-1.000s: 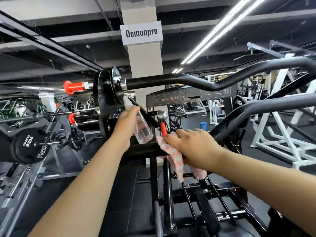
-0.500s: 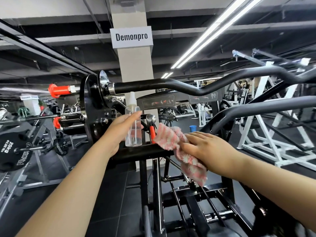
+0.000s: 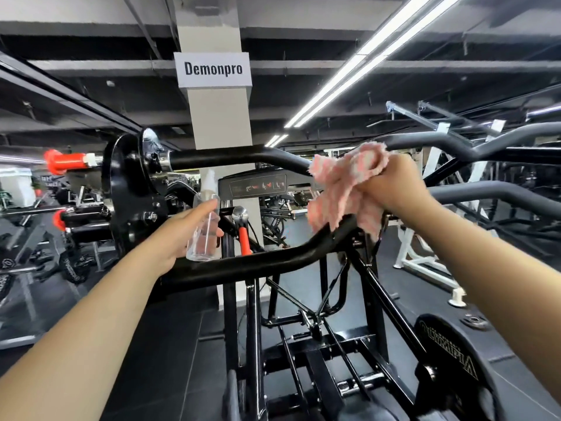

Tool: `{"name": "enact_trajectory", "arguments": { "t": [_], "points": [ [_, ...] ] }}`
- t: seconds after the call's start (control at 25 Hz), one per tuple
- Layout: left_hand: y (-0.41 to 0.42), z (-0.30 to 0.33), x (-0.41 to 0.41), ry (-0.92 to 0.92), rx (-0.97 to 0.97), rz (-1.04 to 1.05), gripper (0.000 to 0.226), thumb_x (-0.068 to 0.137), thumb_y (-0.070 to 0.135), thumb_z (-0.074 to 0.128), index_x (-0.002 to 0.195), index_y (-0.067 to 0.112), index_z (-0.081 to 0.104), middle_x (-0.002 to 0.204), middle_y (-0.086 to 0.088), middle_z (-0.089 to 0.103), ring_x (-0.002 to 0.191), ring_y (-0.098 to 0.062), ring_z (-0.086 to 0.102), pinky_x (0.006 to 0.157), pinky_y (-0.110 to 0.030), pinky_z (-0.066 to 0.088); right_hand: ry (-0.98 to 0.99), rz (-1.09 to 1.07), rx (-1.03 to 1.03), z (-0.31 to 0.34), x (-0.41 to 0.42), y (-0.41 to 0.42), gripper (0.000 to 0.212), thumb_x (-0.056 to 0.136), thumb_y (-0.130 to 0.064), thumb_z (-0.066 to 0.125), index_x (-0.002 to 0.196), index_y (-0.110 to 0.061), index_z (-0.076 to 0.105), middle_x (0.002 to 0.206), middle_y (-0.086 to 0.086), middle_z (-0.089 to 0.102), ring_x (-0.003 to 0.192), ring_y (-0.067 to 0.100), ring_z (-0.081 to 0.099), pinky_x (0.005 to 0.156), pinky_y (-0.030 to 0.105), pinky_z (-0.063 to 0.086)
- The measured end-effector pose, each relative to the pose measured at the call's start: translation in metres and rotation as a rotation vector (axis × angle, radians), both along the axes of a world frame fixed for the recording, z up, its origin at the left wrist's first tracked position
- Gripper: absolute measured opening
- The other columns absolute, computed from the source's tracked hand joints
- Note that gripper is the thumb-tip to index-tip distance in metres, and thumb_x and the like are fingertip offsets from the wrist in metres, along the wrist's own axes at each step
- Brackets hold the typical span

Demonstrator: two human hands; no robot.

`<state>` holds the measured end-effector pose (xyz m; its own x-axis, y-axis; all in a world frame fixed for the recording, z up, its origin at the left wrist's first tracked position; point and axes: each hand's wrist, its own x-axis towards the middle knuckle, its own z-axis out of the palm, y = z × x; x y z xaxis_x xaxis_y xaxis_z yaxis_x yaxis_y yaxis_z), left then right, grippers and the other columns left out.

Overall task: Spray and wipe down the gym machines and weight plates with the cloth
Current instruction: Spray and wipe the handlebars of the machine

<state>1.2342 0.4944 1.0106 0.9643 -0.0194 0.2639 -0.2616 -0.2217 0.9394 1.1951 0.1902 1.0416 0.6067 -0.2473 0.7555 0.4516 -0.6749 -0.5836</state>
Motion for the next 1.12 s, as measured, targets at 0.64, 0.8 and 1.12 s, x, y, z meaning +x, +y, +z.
{"name": "enact_trajectory", "arguments": {
  "t": [0.64,0.8,1.12],
  "points": [
    [0.003,-0.003,0.007,-0.036,0.01,0.016,0.05,0.067,0.065,0.058,0.089,0.021,0.064,0.07,0.0,0.071,0.072,-0.02,0.063,0.099,-0.051,0.042,0.748,0.277,-1.025,0.012,0.033,-0.025,0.103,0.075,0.0,0.07,0.146,-0.039,0.005,0.133,-0.006,0.043,0.128,0.023,0.042,0.102,0.044,0.043],
    [0.001,-0.003,0.007,-0.032,0.023,0.014,0.057,0.063,0.067,0.059,0.093,0.019,0.063,0.068,0.0,0.071,0.058,-0.013,0.065,0.072,-0.036,0.05,0.309,-0.14,-1.282,-0.014,0.058,-0.012,0.056,0.074,-0.037,0.071,0.121,-0.036,0.039,0.095,-0.008,0.063,0.081,0.015,0.057,0.066,0.026,0.043],
    [-0.004,-0.002,0.007,-0.053,-0.003,0.101,0.034,0.086,0.054,0.053,0.087,0.021,0.062,0.063,0.003,0.07,0.058,-0.013,0.064,0.068,-0.032,0.049,-0.241,-0.275,-1.255,-0.044,0.081,-0.016,0.021,0.077,-0.024,0.069,0.092,-0.017,0.056,0.073,0.0,0.065,0.068,0.025,0.066,0.06,0.03,0.042]
  ]
}}
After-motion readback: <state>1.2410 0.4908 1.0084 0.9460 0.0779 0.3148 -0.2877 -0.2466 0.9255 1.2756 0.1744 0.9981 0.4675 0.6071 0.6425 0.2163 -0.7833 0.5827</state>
